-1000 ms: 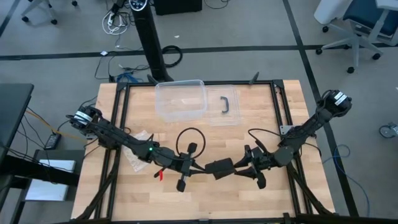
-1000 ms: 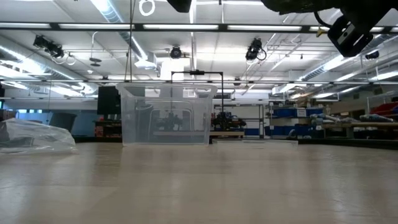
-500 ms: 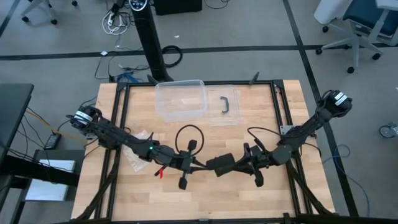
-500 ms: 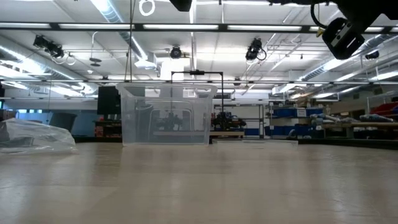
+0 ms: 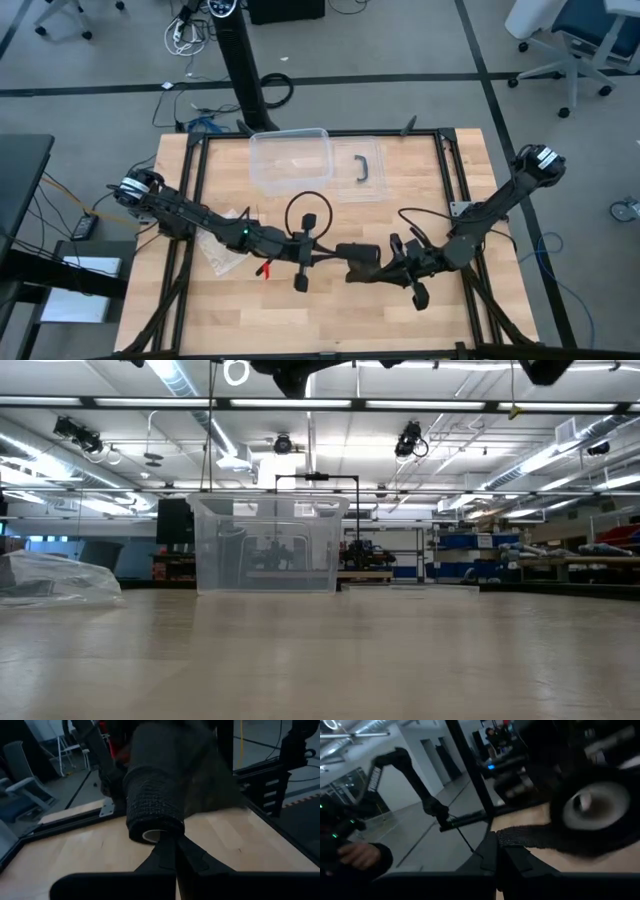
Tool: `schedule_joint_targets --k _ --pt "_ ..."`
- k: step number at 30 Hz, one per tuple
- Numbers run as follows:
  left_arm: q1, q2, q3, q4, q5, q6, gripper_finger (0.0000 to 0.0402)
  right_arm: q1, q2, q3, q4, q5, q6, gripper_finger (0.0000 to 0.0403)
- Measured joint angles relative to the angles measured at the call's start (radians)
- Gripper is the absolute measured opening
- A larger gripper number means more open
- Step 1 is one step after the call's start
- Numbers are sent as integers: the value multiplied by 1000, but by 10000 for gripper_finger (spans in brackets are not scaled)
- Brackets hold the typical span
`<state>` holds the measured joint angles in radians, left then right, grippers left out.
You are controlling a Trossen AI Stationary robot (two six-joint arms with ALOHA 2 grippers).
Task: Roll bandage
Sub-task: Roll the black bandage
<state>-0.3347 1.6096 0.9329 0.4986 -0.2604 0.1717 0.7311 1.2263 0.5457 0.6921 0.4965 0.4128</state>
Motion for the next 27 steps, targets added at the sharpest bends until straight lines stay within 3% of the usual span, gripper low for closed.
schedule_joint_targets --k 22,27 --pt "-19 14 0 5 6 -26 0 -67 0 31 -24 33 83 2" --pt "-19 14 0 7 3 -25 0 -63 -1 31 -103 19 115 12"
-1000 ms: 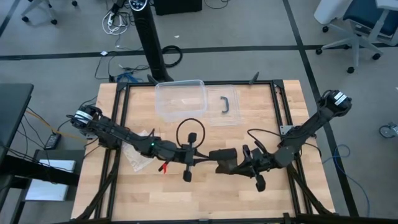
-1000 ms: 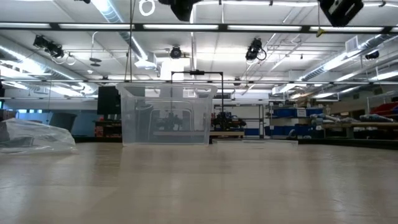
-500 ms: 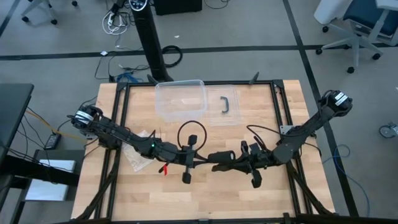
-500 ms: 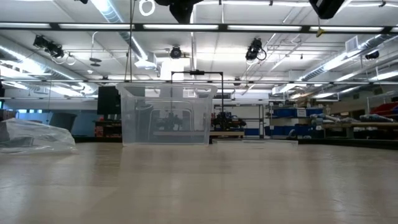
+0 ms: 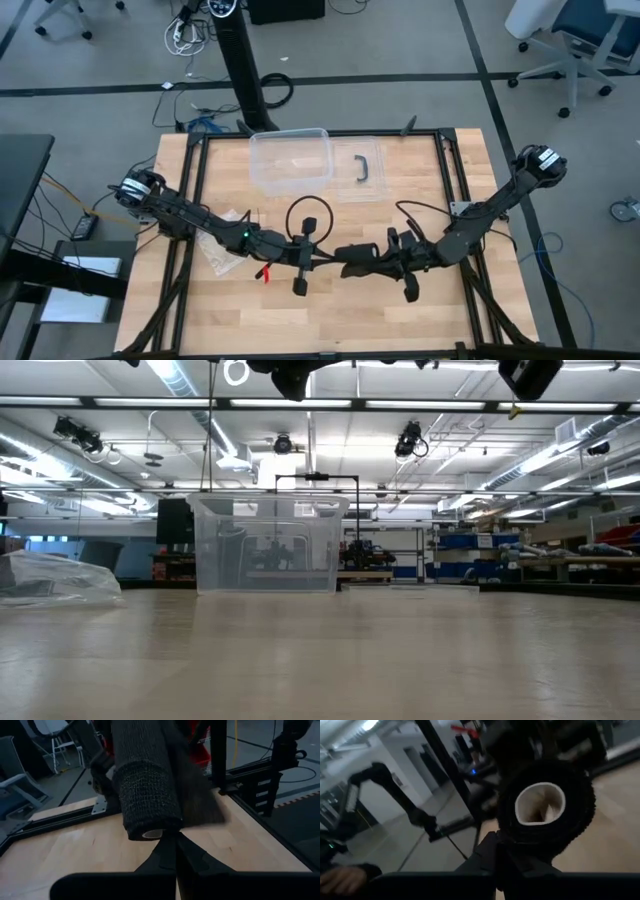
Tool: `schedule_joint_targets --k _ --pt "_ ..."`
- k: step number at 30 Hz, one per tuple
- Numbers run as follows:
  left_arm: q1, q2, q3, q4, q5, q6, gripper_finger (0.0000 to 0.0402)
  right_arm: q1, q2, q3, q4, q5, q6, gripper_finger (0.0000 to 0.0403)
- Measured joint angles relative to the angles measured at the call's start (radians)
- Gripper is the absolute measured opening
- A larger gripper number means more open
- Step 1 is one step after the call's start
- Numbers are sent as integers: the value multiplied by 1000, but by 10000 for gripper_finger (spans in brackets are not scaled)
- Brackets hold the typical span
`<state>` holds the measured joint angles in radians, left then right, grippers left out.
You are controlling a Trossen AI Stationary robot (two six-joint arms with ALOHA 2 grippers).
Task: Roll bandage
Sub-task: Roll the black bandage
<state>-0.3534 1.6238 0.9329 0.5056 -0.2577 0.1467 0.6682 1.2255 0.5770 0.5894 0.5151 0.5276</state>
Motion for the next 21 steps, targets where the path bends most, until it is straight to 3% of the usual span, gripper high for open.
schedule_joint_targets --k 14,21 --pt "0 0 0 -1 -2 -1 0 37 0 0 -231 -5 48 144" --pt "-2 2 -17 -35 -2 -48 0 45 0 0 -375 -1 123 179"
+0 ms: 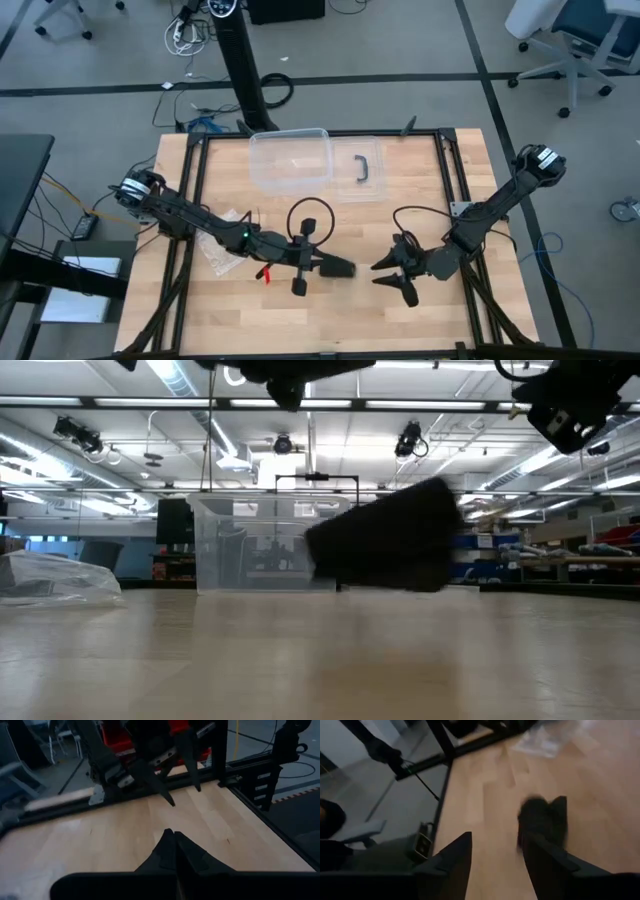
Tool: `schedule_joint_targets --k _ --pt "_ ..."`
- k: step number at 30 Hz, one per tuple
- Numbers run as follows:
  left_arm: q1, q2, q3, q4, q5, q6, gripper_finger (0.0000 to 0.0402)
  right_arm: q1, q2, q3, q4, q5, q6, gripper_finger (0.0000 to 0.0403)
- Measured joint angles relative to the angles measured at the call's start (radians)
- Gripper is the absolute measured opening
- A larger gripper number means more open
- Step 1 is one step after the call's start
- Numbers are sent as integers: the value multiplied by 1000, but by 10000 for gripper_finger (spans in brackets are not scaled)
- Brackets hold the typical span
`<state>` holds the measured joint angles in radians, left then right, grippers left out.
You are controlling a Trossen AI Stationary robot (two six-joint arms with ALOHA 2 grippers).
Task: Roll bandage
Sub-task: Roll the black bandage
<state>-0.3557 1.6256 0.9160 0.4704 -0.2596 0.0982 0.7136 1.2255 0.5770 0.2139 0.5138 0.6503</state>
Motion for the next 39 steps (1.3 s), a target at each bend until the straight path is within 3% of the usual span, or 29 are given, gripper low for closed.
schedule_joint_targets --k 8,13,18,21,24,30,39 --pt "-26 52 -99 57 -1 -112 0 0 0 0 -48 21 18 182" --pt "-61 41 -103 -26 3 -156 0 -6 21 0 -44 30 -14 181" --pt "-85 56 -103 -178 88 -362 0 -24 109 0 17 14 4 181" --pt "-95 81 -103 -180 150 -473 0 -23 158 0 77 8 3 182" --pt "-98 108 -103 -157 137 -565 5 -24 188 -1 109 6 3 183" --pt "-89 174 -103 -142 86 -680 45 -24 196 -1 118 7 -1 182" --pt "-92 209 -103 -92 7 -708 105 -23 195 -1 127 6 -16 180"
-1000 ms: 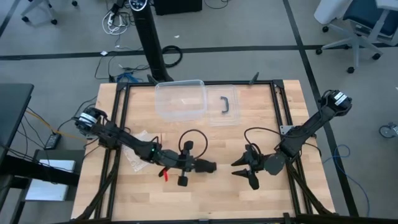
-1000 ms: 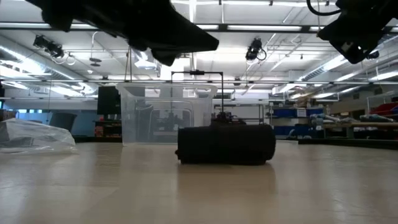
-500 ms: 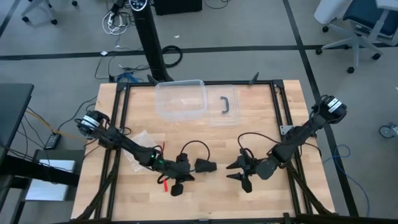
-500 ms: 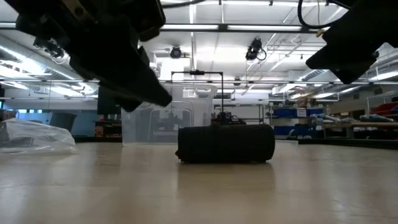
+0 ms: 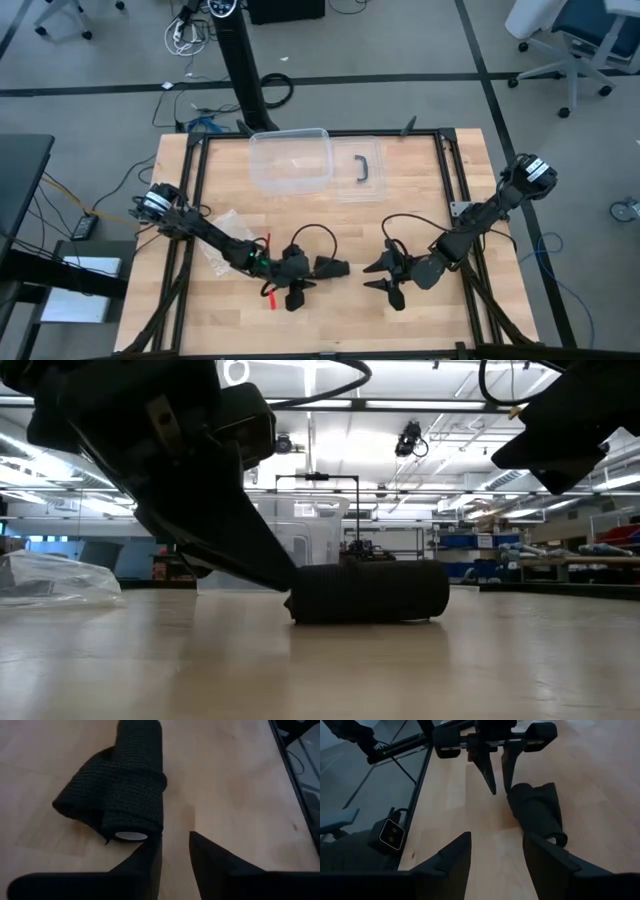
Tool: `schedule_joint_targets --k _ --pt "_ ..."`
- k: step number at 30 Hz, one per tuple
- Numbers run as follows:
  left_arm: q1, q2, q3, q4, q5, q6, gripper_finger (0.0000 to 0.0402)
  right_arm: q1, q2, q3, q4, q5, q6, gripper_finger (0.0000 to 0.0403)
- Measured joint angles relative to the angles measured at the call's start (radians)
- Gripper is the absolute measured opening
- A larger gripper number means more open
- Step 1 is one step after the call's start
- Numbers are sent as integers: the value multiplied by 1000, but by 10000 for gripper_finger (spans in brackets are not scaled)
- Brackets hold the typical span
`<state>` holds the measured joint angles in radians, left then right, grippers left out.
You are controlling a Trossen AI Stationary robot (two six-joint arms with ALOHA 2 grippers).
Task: Roll bandage
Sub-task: Roll the black bandage
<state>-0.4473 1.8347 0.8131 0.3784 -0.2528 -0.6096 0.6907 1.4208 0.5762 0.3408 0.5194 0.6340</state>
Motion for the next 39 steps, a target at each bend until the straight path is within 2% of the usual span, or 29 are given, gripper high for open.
schedule_joint_targets --k 3,10,15,19,25,31,39 --pt "0 0 0 -4 -42 0 110 0 0 0 0 0 -4 181" --pt "0 0 0 -19 -54 0 111 0 0 0 2 -9 -9 177" --pt "-5 2 0 -113 -71 1 111 1 0 0 1 -16 -9 176" --pt "-5 2 0 -83 -94 35 111 1 0 0 2 -16 -9 177" --pt "-5 1 0 -7 -76 104 111 1 0 0 1 -16 -10 175" --pt "20 8 0 2 -86 101 111 1 0 0 1 -16 -14 174" --pt "29 14 0 56 -49 94 111 0 0 0 -2 -16 -16 172"
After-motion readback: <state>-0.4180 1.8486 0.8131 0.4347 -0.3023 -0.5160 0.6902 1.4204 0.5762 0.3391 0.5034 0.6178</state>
